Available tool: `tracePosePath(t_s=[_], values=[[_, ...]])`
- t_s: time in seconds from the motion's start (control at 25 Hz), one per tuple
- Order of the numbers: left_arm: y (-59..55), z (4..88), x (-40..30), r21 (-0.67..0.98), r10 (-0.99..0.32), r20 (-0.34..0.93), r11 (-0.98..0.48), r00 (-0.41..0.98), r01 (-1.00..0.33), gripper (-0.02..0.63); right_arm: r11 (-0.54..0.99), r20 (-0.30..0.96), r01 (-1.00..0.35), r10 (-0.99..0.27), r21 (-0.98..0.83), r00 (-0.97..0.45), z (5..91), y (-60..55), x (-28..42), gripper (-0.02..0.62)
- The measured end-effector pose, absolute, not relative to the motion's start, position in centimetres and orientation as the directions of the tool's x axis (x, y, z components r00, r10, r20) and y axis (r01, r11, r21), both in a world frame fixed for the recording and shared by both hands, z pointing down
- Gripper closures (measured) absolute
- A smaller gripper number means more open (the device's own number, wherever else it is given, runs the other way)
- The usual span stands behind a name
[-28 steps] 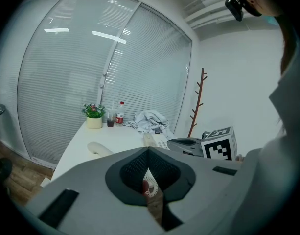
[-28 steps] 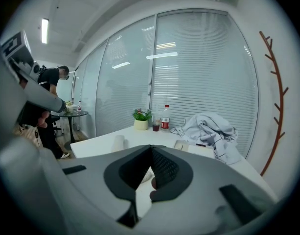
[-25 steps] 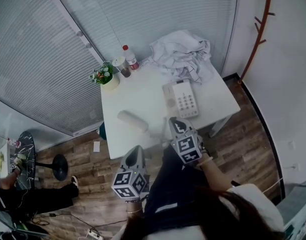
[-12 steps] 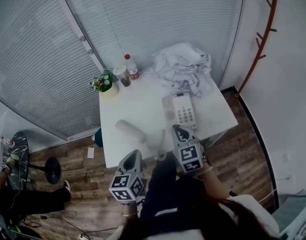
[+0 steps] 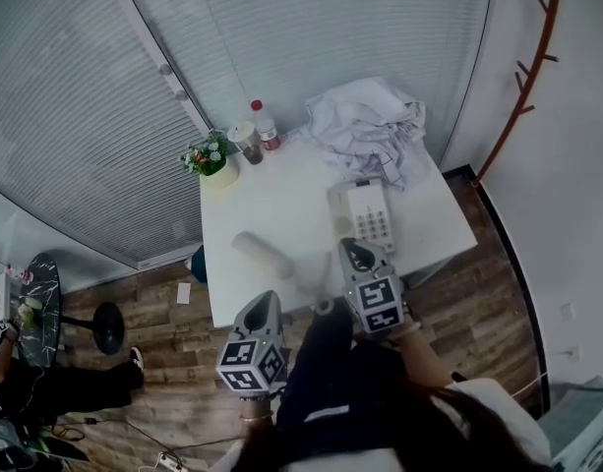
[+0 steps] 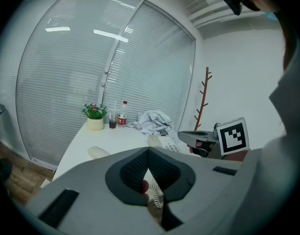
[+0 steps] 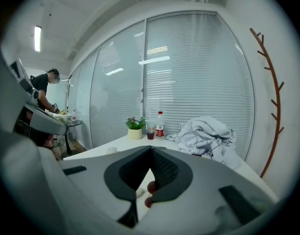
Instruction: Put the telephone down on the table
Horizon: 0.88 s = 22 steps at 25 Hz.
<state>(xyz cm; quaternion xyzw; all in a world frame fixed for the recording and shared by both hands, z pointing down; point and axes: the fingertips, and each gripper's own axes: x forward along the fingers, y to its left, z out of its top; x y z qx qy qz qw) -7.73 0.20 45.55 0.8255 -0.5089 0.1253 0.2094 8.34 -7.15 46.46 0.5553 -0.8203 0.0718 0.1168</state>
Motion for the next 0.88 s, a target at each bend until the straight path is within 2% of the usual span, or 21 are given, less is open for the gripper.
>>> tracePosePath(t_s=[0.24,0.44,0.88], values=[[0.3,45.4,-8.3,0.218,-0.798,0.419,-0.374,0.433,-0.901,0.606,0.385,0.275,-0.919,-0.896,0.091,-0.348,46.6,-7.4,7.5,0.598],[1.4,45.7,-8.8,0.214,-0.795,0.44,-0.359,0.418,-0.909,0.607,0.343,0.287,-0.937,-0.906,0.063,-0.312,46.7,-7.6,7.8,0.598],[2.6,46.0,-9.9,0.204,-0.805,0.44,-0.343,0.399,-0.917,0.607,0.352,0.281,-0.935,-0.903,0.051,-0.325,47.0,-6.5,6.9,0.598]])
